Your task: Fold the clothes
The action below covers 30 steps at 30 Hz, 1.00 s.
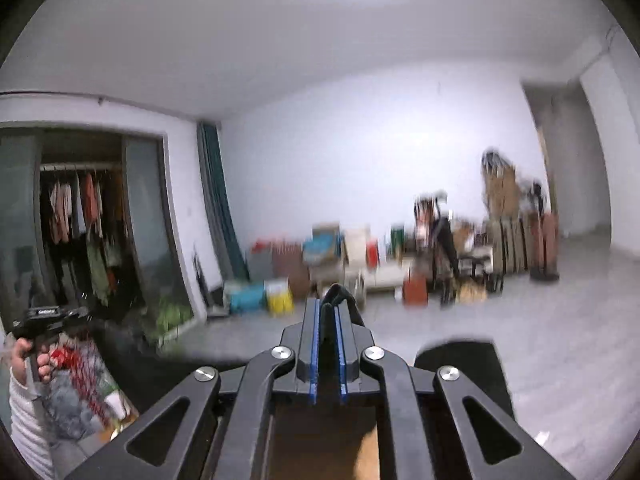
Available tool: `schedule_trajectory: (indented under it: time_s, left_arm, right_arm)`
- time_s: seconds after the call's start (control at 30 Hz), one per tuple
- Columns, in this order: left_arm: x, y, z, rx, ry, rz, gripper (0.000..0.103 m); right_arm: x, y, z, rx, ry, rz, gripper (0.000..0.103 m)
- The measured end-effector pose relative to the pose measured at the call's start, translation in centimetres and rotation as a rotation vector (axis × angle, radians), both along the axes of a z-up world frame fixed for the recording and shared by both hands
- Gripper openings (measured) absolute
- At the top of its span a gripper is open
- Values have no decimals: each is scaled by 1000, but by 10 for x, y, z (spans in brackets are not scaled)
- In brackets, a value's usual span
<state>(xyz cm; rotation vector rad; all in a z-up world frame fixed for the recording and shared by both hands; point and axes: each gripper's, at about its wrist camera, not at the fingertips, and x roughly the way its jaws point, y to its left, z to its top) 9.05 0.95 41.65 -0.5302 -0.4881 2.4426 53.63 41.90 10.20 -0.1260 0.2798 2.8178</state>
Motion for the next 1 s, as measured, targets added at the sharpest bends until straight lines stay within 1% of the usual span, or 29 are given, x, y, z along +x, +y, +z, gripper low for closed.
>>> schedule_trajectory:
  time_s: [0.03, 0.07, 0.1, 0.13, 0.2, 0.23, 0.3, 0.33, 0.37, 0.4, 0.43, 0.47, 0.5, 0.53, 0.57, 0.63, 0.67, 0.73, 0.8, 0.83, 0.87, 0.93, 0.97, 1.0]
  left_arm:
    - [-6, 0, -5, -10, -20, -1, 1]
    - [-18, 6, -18, -33, -62, -7, 1]
    - [-35, 17, -37, -57, -117, -14, 1]
    - [-51, 28, -60, -95, -182, -26, 1]
    - [-83, 53, -118, -201, -344, -60, 2]
    - [-101, 69, -157, -244, -440, -75, 5]
    - [-125, 95, -229, -300, -610, -107, 22]
    - [-130, 106, -265, -312, -686, -120, 42]
    - [-132, 116, -296, -318, -751, -130, 57]
    - [-130, 123, -320, -317, -801, -140, 61]
    - [-128, 129, -341, -314, -844, -156, 63]
    - [-122, 134, -354, -317, -875, -176, 63]
    - [-112, 138, -361, -326, -887, -198, 63]
    - [-101, 141, -364, -341, -884, -215, 65]
    - [-90, 144, -368, -369, -878, -226, 66]
    - [-72, 142, -376, -436, -870, -232, 68]
    - [-65, 140, -381, -456, -878, -238, 68]
    - [-52, 135, -394, -471, -935, -259, 69]
    - [-41, 133, -404, -484, -977, -275, 69]
    - [-38, 135, -407, -490, -983, -278, 69]
    - [-38, 139, -409, -493, -977, -276, 72]
    - [-39, 147, -414, -500, -963, -271, 73]
    - [-39, 152, -416, -503, -956, -269, 74]
    - [-40, 156, -418, -506, -950, -267, 74]
  right_arm:
    - [-3, -3, 4, -3, 3, 2, 8]
    - [-17, -4, 0, -16, -24, 21, 8]
    - [-39, -1, -10, -37, -89, 55, 8]
    - [-66, 0, -26, -60, -171, 83, 8]
    - [-103, 2, -69, -109, -317, 115, 8]
    - [-121, 5, -90, -135, -385, 127, 8]
    - [-159, 22, -147, -202, -528, 153, 9]
    - [-173, 33, -173, -225, -587, 148, 11]
    - [-186, 44, -199, -245, -642, 139, 29]
    - [-194, 49, -219, -264, -683, 120, 68]
    - [-201, 52, -238, -284, -721, 98, 79]
    - [-187, 71, -249, -299, -726, 80, 84]
    - [-177, 76, -265, -315, -730, 78, 84]
    - [-176, 79, -277, -322, -747, 81, 85]
    - [-173, 81, -290, -323, -778, 70, 85]
    - [-162, 87, -321, -316, -881, 9, 85]
    - [-157, 89, -338, -338, -929, -6, 85]
    - [-147, 93, -374, -394, -1023, -28, 85]
    - [-136, 98, -402, -482, -1059, -33, 85]
    - [-129, 99, -412, -518, -1063, -35, 85]
    - [-129, 99, -418, -541, -1067, -30, 85]
    - [-131, 98, -427, -581, -1074, -16, 80]
    - [-132, 96, -425, -578, -1065, 12, 70]
    - [-135, 93, -423, -570, -1052, 46, 53]
